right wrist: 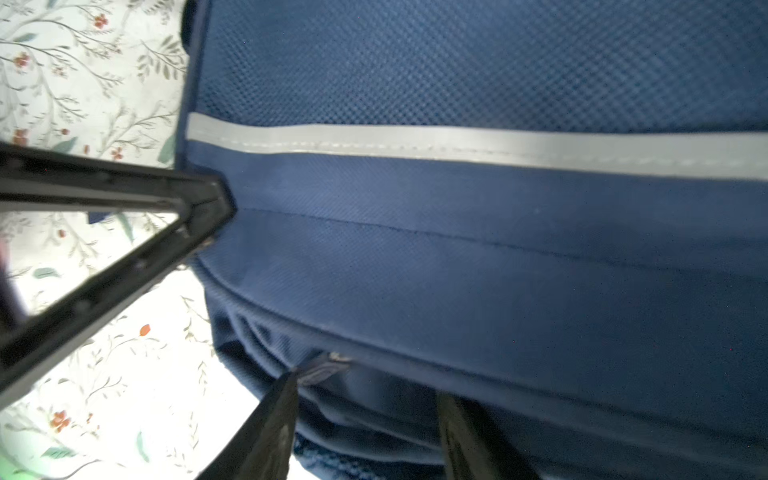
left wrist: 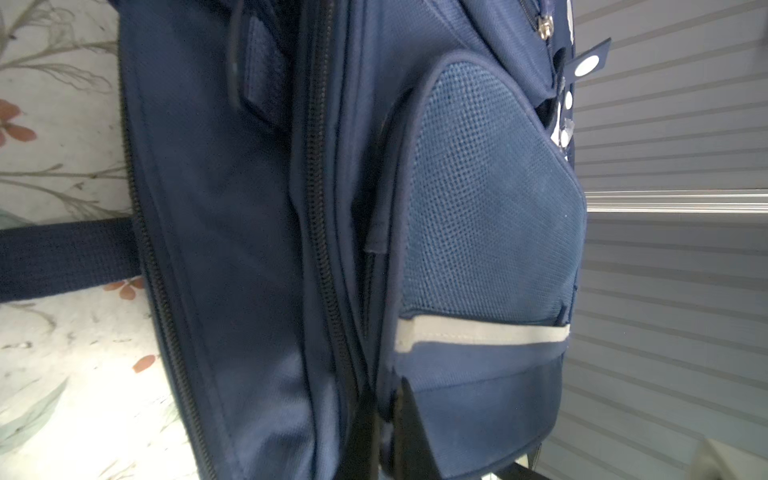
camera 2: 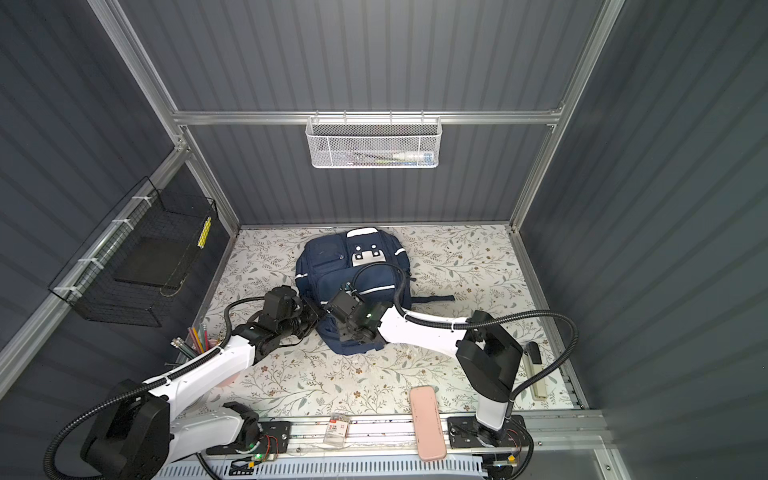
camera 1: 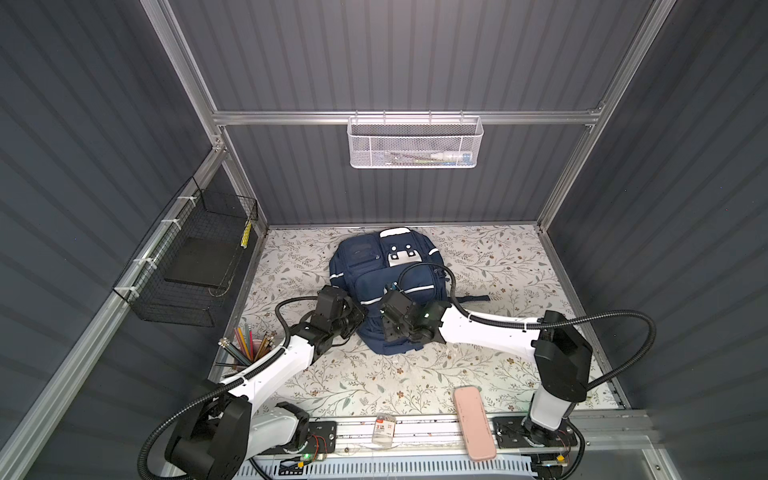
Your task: Pack the student bag
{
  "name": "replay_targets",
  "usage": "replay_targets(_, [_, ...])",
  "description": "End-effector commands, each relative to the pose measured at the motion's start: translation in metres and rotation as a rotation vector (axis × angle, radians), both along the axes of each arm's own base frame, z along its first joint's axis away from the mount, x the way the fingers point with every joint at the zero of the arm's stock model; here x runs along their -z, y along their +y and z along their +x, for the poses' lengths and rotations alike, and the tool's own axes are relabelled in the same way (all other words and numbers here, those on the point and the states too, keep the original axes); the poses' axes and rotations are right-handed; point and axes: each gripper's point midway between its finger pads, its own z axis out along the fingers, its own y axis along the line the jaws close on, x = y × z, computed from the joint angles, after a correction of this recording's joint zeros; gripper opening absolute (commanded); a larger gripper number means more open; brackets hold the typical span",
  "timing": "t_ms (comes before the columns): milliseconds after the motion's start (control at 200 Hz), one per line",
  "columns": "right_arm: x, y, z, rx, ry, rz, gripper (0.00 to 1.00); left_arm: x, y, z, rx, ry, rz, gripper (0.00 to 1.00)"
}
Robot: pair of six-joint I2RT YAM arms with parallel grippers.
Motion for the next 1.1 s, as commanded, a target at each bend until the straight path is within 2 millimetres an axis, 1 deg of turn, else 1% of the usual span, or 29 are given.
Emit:
replay_targets(0, [0.006, -0.003, 0.008, 0.058, -0.007, -0.033, 0.49, -0.033, -0.014, 0.008, 0.037, -0.09, -0.059, 0.0])
replay_targets(80, [0.002, 0.009, 0.006, 0.048, -0.011, 0.014, 0.48, -0.034, -0.015, 0.009, 0.043, -0.092, -0.061, 0.0])
replay_targets(155, [0.0, 0.018, 0.003, 0.046, -0.005, 0.046, 0.54, -0.034, -0.015, 0.009, 0.042, -0.09, -0.063, 0.0])
replay_targets(235, [0.006, 0.018, 0.006, 0.071, 0.01, 0.042, 0.59, -0.033, -0.016, 0.008, 0.044, -0.091, -0.065, 0.0])
replay_targets(295, [0.009, 0.016, 0.007, 0.086, 0.024, 0.042, 0.59, -0.034, -0.016, 0.008, 0.042, -0.091, -0.07, 0.0])
replay_targets(360, [0.011, 0.014, 0.003, 0.098, 0.046, 0.067, 0.61, -0.034, -0.015, 0.007, 0.041, -0.092, -0.072, 0.0])
replay_targets(375, [0.007, 0.018, 0.004, 0.101, 0.038, 0.102, 0.61, -0.034, -0.015, 0.007, 0.04, -0.092, -0.071, 0.0])
replay_targets(470, [0.003, 0.019, 0.003, 0.122, 0.044, 0.166, 0.66, -0.033, -0.014, 0.006, 0.039, -0.092, -0.069, 0.0])
replay_targets(510, [0.003, 0.018, 0.005, 0.131, 0.04, 0.153, 0.69, -0.034, -0.015, 0.006, 0.04, -0.094, -0.071, 0.0])
replay_targets(565, [0.004, 0.017, 0.011, 0.141, 0.021, 0.121, 0.7, -0.035, -0.016, 0.006, 0.042, -0.093, -0.074, 0.0])
replay_targets(605, [0.009, 0.012, 0.018, 0.153, -0.004, 0.063, 0.7, -0.037, -0.015, 0.006, 0.041, -0.096, -0.076, 0.0])
replay_targets(625, [0.015, 0.005, 0.019, 0.165, -0.006, 0.006, 0.7, -0.037, -0.015, 0.006, 0.04, -0.099, -0.076, 0.0])
replay_targets(675, [0.028, -0.009, 0.026, 0.203, 0.014, -0.1, 0.67, -0.038, -0.014, 0.005, 0.036, -0.099, -0.074, 0.0])
replay_targets(725, [0.035, -0.018, 0.029, 0.225, 0.021, -0.154, 0.64, -0.04, -0.013, 0.004, 0.033, -0.102, -0.076, 0.0])
replay_targets(760, [0.037, -0.024, 0.03, 0.234, 0.013, -0.175, 0.62, -0.042, -0.013, 0.004, 0.034, -0.105, -0.078, 0.0])
replay_targets(805, [0.037, -0.03, 0.03, 0.242, 0.003, -0.188, 0.55, -0.045, -0.013, 0.003, 0.034, -0.11, -0.081, 0.0])
replay_targets(876, [0.032, -0.038, 0.029, 0.244, -0.004, -0.174, 0.43, -0.045, -0.012, 0.003, 0.033, -0.112, -0.072, 0.0])
replay_targets(936, [0.024, -0.041, 0.029, 0.241, -0.022, -0.142, 0.35, -0.045, -0.013, 0.004, 0.038, -0.109, -0.073, 0.0])
replay_targets(1021, [0.018, -0.041, 0.029, 0.23, -0.028, -0.11, 0.3, -0.041, -0.016, 0.005, 0.045, -0.1, -0.084, 0.0])
replay_targets(1096, [0.018, -0.032, 0.029, 0.176, -0.035, -0.088, 0.27, -0.039, -0.016, 0.005, 0.044, -0.099, -0.083, 0.0])
